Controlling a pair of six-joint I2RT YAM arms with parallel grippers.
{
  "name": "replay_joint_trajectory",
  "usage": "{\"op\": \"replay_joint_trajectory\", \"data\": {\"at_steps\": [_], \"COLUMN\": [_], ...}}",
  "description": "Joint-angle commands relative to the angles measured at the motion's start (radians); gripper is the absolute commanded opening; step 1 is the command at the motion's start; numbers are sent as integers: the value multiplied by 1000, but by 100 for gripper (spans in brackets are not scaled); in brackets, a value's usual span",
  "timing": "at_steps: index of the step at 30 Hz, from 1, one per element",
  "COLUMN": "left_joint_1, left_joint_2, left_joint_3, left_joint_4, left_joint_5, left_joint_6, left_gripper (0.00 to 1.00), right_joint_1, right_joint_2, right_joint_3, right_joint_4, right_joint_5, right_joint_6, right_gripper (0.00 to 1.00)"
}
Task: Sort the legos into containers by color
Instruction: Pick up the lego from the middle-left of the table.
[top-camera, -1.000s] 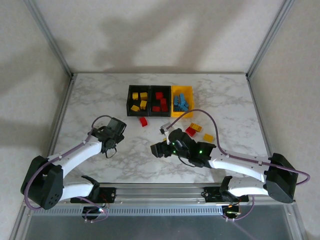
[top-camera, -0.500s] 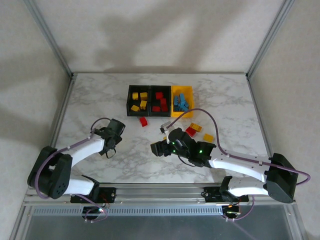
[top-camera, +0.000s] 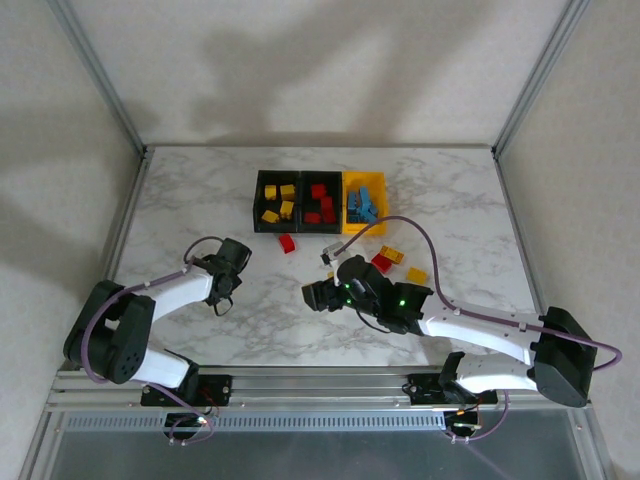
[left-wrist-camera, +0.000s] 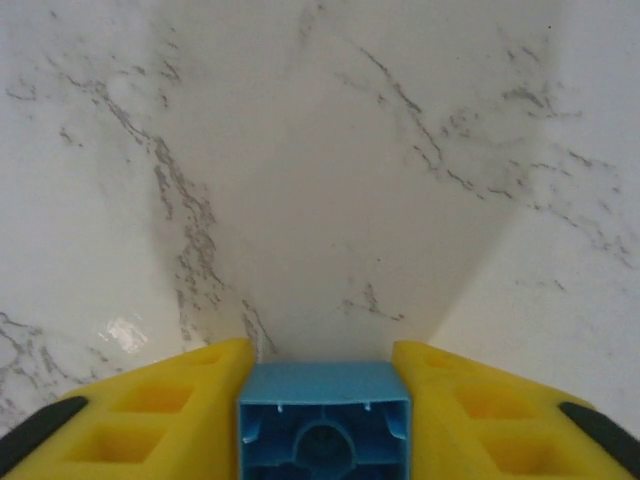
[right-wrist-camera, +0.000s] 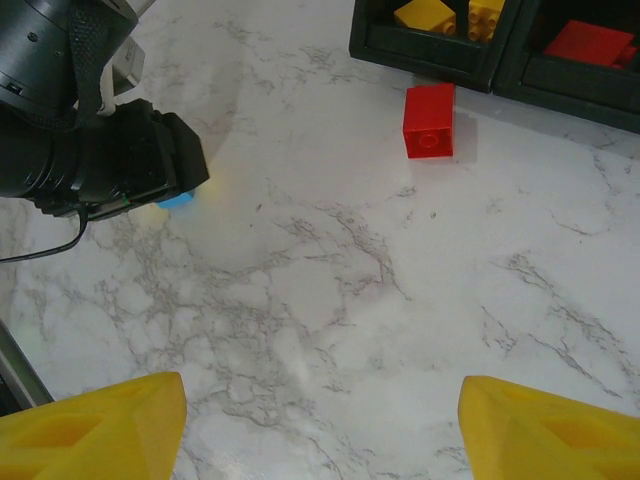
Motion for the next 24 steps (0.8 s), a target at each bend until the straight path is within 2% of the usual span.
{"op": "replay_joint_trajectory", "data": {"at_steps": [1, 6, 12, 24], "left_joint_1": [8, -21, -122, -304], "left_joint_2": [-3, -40, 0, 283], "left_joint_3": [-15, 29, 146, 573], "left_joint_4": [14, -1, 1, -14], "left_joint_5": [25, 52, 78, 91], "left_joint_6": [7, 17, 19, 47], "left_gripper": [35, 37, 36, 36], "right_joint_1": [10, -8, -88, -255], "right_joint_2": [-29, -61, -138, -288], "right_joint_3": [19, 8, -31, -42], "right_joint_4": [-16, -23, -43, -266], "right_joint_5": [36, 23, -7, 93], "right_joint_6": [-10, -3, 52, 200], "right_gripper": [72, 73, 73, 73]}}
